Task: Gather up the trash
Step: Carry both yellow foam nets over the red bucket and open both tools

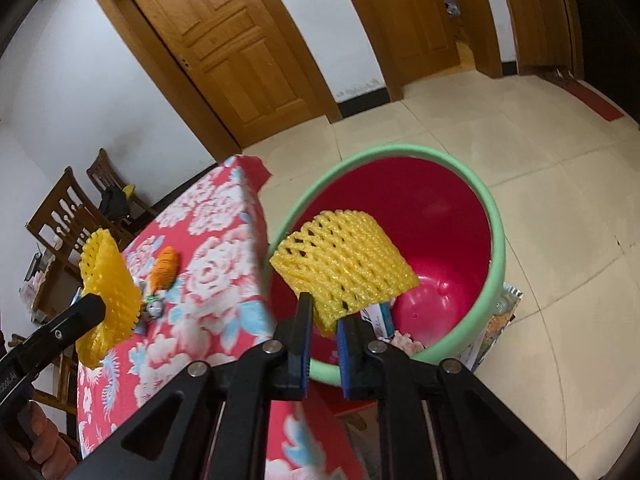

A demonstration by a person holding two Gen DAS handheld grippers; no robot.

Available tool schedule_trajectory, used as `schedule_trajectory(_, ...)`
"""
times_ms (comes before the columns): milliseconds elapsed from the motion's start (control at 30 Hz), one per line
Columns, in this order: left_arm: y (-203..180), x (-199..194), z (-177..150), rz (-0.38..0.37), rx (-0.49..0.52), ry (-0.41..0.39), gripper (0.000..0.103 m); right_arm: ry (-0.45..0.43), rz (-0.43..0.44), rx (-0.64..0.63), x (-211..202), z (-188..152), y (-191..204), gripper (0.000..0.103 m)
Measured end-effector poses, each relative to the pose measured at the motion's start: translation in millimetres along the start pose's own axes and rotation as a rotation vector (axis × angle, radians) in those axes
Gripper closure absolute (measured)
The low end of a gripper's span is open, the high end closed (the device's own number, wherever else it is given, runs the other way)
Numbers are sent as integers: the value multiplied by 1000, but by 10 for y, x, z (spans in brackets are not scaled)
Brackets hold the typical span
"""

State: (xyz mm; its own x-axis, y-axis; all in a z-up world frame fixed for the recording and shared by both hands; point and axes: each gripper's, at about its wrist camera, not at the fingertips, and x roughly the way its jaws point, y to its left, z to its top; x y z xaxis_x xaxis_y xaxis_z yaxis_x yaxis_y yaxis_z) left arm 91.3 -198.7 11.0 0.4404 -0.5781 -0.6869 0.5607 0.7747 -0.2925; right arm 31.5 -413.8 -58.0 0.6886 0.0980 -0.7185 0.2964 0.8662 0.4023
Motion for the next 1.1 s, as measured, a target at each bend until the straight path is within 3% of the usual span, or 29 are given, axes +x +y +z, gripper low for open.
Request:
schedule_trajectory(133, -40, 240, 40, -9, 8, 32, 87, 3, -17, 23, 58, 23, -119, 85)
schedule_trajectory(267, -66, 468, 83, -20, 14, 63, 87, -12, -37, 20, 53, 33, -166, 66)
schedule_trajectory(333, -94, 541, 89, -25, 17, 74, 87, -21, -42, 12, 39, 35, -179, 61)
schedule_trajectory(833, -348, 970, 122, -60, 99, 109, 84, -109, -47, 48, -275, -4, -320, 57)
schedule_trajectory(1100, -385, 1082, 99, -61, 83, 150, 57, -111, -51, 71, -319, -17, -390, 54)
